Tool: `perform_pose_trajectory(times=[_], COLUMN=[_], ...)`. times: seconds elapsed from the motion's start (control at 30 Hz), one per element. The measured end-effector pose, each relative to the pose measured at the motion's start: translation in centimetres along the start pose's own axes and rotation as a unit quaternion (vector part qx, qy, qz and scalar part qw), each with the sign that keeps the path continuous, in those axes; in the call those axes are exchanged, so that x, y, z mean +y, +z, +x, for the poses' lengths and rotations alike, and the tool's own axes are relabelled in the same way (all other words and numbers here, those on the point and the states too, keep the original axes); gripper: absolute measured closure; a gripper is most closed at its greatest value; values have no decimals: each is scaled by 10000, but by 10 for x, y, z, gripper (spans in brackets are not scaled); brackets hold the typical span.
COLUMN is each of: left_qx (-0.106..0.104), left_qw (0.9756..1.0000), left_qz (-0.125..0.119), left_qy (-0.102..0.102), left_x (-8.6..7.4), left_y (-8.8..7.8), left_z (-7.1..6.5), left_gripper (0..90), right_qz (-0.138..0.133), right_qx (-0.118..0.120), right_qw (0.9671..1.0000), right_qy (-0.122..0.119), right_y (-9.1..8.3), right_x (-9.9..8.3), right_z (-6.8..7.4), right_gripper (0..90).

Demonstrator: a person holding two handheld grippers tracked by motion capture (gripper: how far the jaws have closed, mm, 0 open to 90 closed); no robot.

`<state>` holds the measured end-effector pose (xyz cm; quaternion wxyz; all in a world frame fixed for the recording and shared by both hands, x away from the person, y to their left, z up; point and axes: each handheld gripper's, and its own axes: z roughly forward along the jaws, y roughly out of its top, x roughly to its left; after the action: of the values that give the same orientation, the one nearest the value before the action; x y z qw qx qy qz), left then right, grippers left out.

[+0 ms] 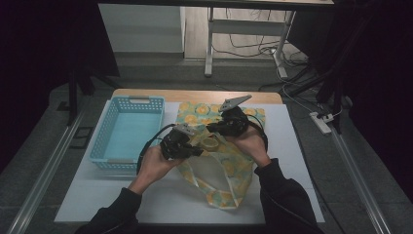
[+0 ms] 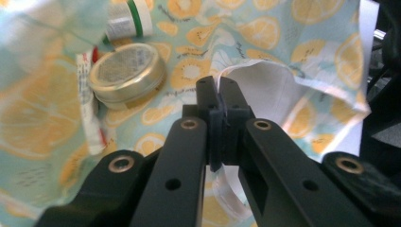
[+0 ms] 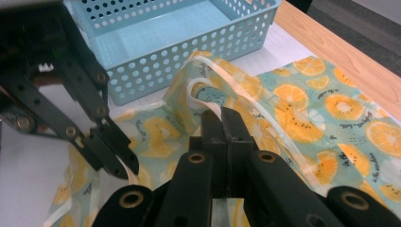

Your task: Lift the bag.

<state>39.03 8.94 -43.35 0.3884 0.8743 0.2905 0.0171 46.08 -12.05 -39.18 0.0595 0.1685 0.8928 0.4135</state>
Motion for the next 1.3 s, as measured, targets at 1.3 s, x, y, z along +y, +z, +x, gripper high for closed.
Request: perform_pose_trajectory(times=[1.3], left_qx=[286], left_qw=[9964], left_qz=[-779], left_qy=[-155], left_x=[78], left_y=[-100], left_z=[33], left_gripper=[894], right_qz=[-540], right_qx=[16], right_qw=[9985], right_qy=[-7], right_y=[-43], right_x=[60], right_z=[-15], right_gripper=[900])
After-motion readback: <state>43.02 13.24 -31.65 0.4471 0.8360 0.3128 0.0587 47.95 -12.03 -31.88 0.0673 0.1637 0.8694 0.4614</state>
